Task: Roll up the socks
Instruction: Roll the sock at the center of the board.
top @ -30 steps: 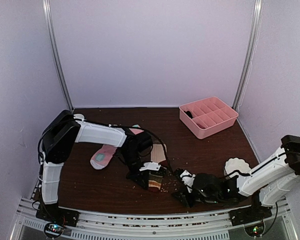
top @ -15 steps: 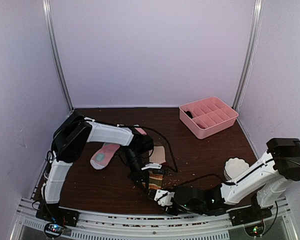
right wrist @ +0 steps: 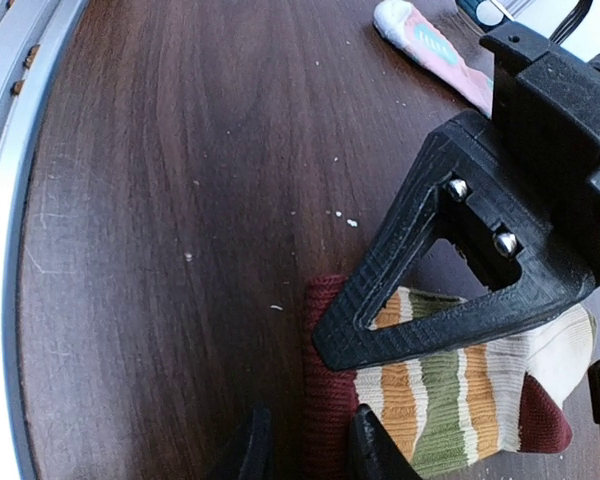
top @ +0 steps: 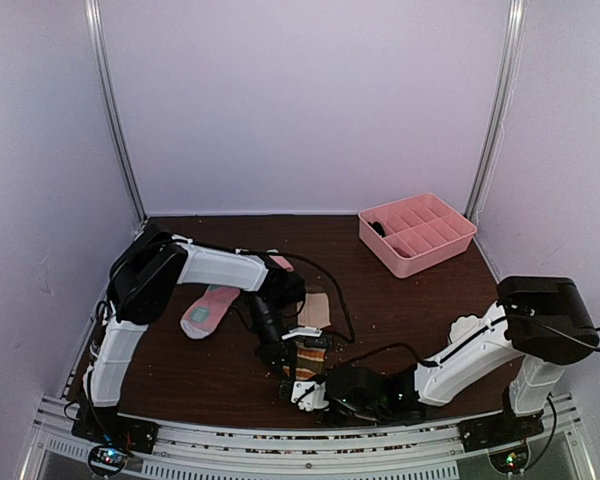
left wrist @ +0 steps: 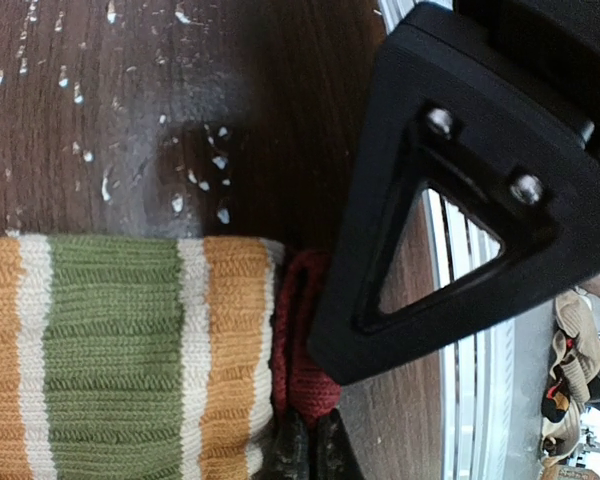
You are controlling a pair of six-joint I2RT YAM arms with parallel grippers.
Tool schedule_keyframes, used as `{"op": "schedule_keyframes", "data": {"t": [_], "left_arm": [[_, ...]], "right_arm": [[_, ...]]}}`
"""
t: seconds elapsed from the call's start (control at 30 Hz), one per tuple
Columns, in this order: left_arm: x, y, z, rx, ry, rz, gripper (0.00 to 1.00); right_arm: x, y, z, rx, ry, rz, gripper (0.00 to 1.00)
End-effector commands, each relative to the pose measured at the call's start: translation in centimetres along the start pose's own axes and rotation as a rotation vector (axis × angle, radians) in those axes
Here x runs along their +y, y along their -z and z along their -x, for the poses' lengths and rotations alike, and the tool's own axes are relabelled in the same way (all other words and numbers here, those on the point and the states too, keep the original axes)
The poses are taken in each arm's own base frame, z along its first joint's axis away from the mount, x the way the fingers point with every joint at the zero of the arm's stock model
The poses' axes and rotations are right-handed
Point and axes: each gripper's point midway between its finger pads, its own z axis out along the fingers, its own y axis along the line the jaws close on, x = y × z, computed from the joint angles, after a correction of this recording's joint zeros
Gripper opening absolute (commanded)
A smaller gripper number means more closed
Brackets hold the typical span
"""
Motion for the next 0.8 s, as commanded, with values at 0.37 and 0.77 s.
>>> {"op": "schedule_keyframes", "data": {"t": [0.37, 0.77], "left_arm": [[1.0, -0.4, -1.9, 0.081, 0.004, 0.019, 0.00], [0.9, -0.2, -2.1, 0.110, -0.008, 0.014, 0.00]], "right_arm": [[0.0, -0.8, -4.1, 0.081, -0.085, 0.034, 0.11], [1.5, -0.7, -5.4, 0.120, -0.155, 0.152, 0.11]]}}
